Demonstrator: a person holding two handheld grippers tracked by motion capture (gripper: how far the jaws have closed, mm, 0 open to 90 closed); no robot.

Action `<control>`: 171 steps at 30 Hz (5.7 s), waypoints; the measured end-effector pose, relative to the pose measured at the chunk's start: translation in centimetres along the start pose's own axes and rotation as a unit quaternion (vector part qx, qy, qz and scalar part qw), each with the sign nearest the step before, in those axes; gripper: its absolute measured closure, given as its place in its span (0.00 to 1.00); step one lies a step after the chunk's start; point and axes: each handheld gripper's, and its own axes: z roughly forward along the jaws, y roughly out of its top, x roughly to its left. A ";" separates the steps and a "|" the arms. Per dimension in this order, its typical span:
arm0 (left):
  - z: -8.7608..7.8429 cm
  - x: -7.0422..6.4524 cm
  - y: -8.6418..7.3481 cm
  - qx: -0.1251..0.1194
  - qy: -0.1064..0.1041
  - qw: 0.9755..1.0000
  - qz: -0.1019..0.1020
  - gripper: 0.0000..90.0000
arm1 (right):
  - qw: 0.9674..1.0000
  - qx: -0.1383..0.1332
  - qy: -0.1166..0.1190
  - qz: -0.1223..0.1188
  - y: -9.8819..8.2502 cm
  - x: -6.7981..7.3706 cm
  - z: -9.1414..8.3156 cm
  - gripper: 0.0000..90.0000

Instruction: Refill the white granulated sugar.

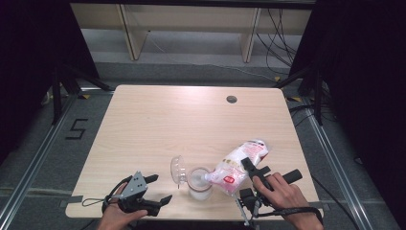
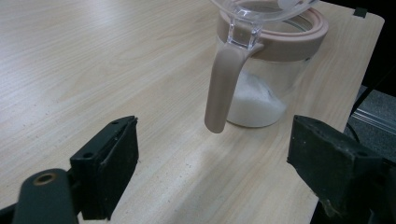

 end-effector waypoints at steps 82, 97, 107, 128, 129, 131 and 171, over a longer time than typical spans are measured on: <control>-0.3 0.2 0.2 0.001 0.000 1.000 0.015 0.18 | 0.861 -0.121 0.107 0.482 -6.9 2.8 4.3 0.87; -0.2 0.0 0.1 0.001 0.003 1.000 0.003 0.18 | 0.801 -0.118 0.102 0.577 -9.6 4.4 4.1 0.87; -0.2 0.1 0.2 0.002 0.001 1.000 0.018 0.18 | 0.774 -0.119 0.101 0.613 -10.7 5.4 4.0 0.85; -0.2 0.0 0.2 0.002 0.003 1.000 0.007 0.18 | 0.715 -0.125 0.077 0.683 -11.1 5.9 2.9 0.48; -0.2 0.0 0.2 0.002 0.003 1.000 0.007 0.18 | 0.709 -0.123 0.079 0.690 -11.0 6.0 2.8 0.47; -0.2 0.0 0.2 0.000 0.003 1.000 0.005 0.18 | 0.699 -0.120 0.076 0.701 -11.0 6.0 2.4 0.45; -0.6 -0.2 1.5 -0.009 -0.003 1.000 -0.002 0.52 | 0.667 -0.026 0.111 0.736 -8.8 9.0 -1.2 0.38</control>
